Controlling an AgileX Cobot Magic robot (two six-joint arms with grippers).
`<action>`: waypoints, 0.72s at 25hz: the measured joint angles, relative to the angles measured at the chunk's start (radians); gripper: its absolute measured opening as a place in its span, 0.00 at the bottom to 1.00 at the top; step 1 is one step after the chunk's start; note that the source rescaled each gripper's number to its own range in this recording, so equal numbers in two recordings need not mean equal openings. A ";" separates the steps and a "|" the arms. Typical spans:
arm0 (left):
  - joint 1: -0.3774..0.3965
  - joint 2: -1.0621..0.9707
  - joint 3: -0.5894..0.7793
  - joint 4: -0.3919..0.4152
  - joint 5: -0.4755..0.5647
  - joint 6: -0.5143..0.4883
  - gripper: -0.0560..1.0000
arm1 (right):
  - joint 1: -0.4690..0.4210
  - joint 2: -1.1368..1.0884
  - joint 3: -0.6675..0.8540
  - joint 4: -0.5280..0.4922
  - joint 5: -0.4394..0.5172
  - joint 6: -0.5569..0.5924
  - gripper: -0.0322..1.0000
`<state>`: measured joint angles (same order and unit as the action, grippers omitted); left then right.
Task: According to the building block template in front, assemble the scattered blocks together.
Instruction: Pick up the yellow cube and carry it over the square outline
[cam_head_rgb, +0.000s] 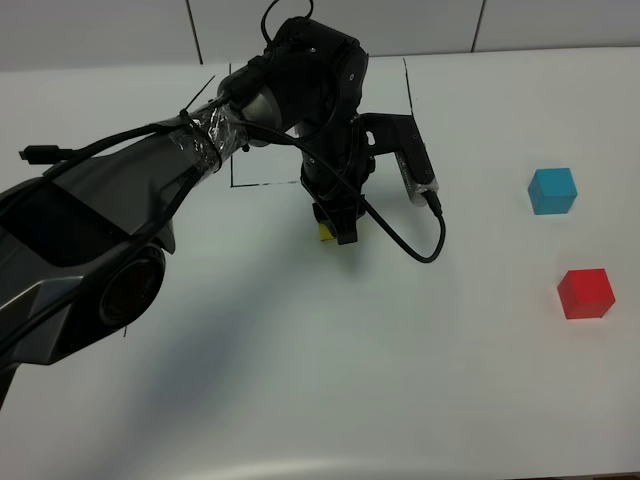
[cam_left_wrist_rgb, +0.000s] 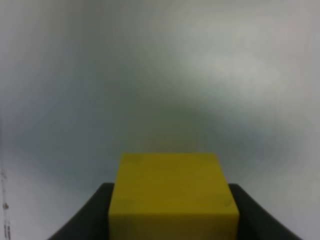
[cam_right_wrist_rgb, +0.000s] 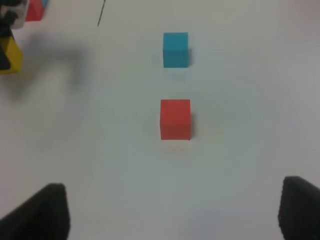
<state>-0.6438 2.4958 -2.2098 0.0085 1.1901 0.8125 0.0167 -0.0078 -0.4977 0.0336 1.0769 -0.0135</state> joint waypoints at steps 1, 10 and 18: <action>-0.001 0.000 0.000 0.000 0.000 0.006 0.05 | 0.000 0.000 0.000 0.000 0.000 0.000 0.75; -0.004 0.023 0.000 0.001 0.000 0.033 0.05 | 0.000 0.000 0.000 0.000 0.000 0.000 0.75; -0.004 0.035 0.000 0.001 0.000 0.046 0.05 | 0.000 0.000 0.000 0.000 0.000 0.000 0.75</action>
<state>-0.6482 2.5308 -2.2098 0.0094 1.1901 0.8590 0.0167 -0.0078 -0.4977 0.0336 1.0769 -0.0135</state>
